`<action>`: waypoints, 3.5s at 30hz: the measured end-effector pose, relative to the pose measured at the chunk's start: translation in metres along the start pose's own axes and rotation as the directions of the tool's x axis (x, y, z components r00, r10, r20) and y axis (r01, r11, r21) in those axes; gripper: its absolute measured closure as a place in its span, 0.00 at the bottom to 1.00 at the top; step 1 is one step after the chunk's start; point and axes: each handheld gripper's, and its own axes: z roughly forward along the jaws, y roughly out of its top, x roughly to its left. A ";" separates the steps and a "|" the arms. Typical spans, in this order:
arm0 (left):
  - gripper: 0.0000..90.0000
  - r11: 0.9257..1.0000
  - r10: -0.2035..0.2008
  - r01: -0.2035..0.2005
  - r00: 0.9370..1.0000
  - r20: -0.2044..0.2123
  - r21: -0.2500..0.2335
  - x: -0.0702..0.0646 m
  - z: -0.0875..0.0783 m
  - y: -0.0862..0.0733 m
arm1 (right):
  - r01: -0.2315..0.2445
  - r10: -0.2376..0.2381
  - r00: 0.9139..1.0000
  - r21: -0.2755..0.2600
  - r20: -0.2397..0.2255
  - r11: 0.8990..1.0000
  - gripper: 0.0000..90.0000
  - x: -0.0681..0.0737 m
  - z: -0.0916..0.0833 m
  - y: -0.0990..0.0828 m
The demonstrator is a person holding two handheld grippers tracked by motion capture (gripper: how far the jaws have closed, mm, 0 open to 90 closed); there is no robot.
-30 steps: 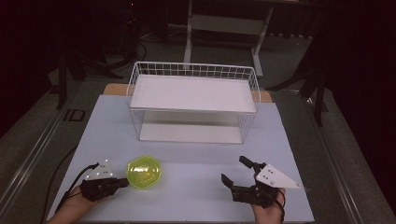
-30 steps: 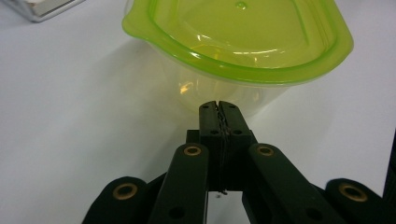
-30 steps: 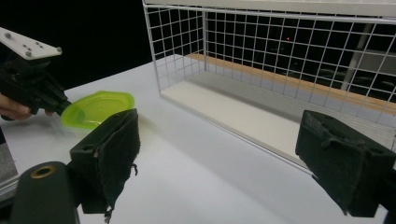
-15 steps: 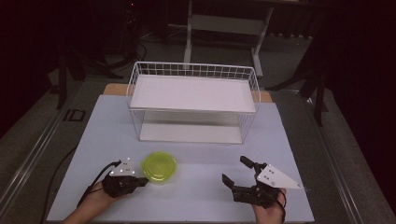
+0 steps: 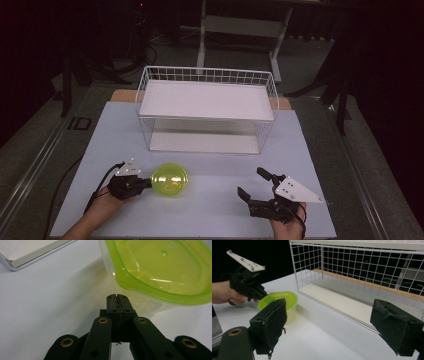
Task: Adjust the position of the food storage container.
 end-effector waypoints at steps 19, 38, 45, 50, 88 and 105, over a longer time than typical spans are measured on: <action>1.00 0.997 0.041 -0.048 0.992 0.120 0.056 -0.032 0.029 0.018 | -0.008 0.008 1.000 -0.005 0.002 1.000 0.15 -0.001 -0.002 0.000; 1.00 0.999 0.006 -0.011 0.994 0.112 0.045 -0.032 0.043 0.029 | -0.021 0.021 1.000 -0.012 -0.006 1.000 0.16 -0.002 -0.005 0.001; 1.00 0.999 0.007 -0.012 0.991 0.137 0.042 -0.040 0.048 0.035 | -0.017 0.017 1.000 -0.004 -0.005 1.000 0.16 -0.001 -0.004 0.000; 1.00 0.999 0.012 -0.019 0.988 0.153 0.043 -0.046 0.055 0.038 | -0.017 0.017 1.000 -0.004 -0.006 1.000 0.16 -0.002 -0.004 0.000; 1.00 0.995 0.042 -0.023 0.981 0.192 -0.098 -0.044 0.042 0.041 | -0.014 0.014 1.000 0.012 -0.016 1.000 0.16 -0.005 0.000 -0.004; 0.51 0.950 0.014 0.038 0.987 0.163 -0.309 -0.068 -0.015 0.041 | 0.042 -0.041 0.999 0.069 -0.018 0.997 0.17 0.005 0.009 -0.002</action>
